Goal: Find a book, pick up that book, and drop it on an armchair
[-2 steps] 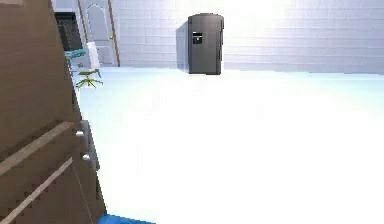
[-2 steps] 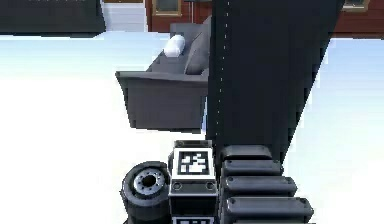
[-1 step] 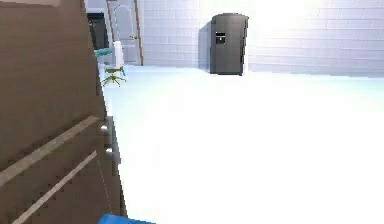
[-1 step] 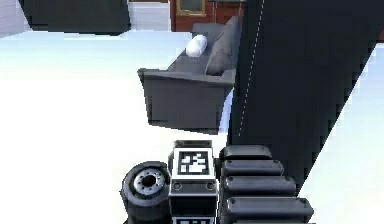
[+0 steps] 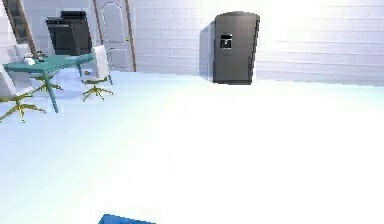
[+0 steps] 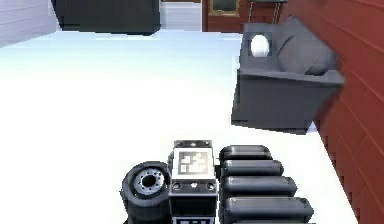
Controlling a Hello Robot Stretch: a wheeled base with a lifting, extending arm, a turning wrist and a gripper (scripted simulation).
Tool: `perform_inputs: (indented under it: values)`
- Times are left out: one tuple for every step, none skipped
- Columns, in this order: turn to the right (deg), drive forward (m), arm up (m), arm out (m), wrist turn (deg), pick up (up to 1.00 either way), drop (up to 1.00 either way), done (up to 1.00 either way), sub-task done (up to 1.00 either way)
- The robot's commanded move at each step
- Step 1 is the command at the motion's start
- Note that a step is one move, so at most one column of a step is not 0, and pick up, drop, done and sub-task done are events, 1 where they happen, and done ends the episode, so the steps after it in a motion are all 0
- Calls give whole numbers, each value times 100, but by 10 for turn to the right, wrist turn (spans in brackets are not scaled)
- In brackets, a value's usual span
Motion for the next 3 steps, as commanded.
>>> perform_inputs:
  values:
    - [-270, 0, 0, 0, 0, 0, 0, 0, 0]
    - [0, 30, 0, 0, 0, 0, 0, 0, 0]
    - [-450, 0, 0, 0, 0, 0, 0, 0, 0]
